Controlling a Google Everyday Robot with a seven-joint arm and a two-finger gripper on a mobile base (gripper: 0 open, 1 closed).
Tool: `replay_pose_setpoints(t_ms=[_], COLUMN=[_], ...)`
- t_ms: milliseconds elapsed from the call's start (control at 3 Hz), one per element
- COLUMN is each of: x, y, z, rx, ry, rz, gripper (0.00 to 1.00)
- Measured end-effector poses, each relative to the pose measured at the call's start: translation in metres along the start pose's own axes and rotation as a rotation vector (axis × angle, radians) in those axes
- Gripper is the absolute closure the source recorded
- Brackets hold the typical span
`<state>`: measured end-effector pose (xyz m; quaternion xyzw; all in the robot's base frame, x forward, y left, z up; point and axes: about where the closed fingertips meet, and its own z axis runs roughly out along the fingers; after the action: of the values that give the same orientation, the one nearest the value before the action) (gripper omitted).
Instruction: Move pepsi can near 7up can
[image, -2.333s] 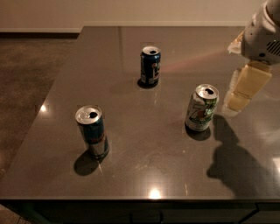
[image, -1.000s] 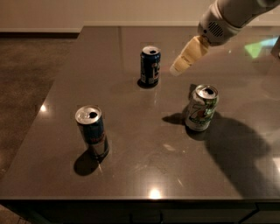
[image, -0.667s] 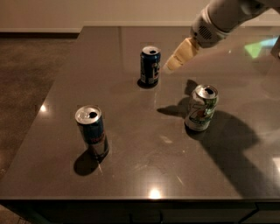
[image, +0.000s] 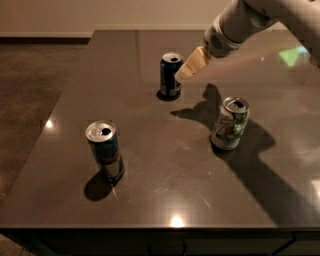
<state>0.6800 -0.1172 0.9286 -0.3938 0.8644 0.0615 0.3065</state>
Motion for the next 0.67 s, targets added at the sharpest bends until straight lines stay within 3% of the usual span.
replay_pose_setpoints(t_ms=[667], x=[-0.016], y=[0.014], z=[0.031], rx=[-0.042], ry=[-0.028], rz=[-0.008], gripper=[0.00])
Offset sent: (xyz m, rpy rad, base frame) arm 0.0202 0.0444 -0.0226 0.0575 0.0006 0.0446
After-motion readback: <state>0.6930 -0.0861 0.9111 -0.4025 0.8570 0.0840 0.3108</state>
